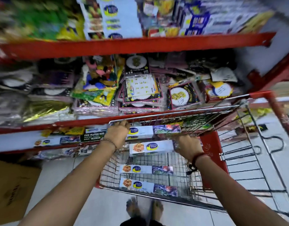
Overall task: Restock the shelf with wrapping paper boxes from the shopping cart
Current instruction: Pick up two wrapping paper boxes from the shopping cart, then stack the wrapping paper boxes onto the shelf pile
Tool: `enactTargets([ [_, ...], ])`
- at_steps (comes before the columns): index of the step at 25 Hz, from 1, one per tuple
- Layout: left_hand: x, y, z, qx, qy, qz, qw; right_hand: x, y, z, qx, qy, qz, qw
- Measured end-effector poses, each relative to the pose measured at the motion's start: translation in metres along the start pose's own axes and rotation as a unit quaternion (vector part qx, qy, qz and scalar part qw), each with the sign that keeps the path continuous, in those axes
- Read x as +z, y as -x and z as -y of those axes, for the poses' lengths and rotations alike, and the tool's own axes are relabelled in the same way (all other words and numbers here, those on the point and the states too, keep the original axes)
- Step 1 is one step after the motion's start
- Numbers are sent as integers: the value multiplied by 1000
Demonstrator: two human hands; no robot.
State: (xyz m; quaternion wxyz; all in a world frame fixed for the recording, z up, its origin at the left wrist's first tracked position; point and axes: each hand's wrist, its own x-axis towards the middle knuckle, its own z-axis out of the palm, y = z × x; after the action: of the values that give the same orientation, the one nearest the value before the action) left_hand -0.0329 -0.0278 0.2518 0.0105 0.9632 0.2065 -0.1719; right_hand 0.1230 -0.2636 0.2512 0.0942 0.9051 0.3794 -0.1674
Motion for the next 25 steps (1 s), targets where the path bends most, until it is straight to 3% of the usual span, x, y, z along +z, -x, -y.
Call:
enactTargets([
  [16,-219,49,74,-54,-32,-167,984,-243,38,19,-106,16,-143,984],
  [25,-312,-8,105,-58,-29,-230,971,-331,4,33,-111,1,-222,969],
])
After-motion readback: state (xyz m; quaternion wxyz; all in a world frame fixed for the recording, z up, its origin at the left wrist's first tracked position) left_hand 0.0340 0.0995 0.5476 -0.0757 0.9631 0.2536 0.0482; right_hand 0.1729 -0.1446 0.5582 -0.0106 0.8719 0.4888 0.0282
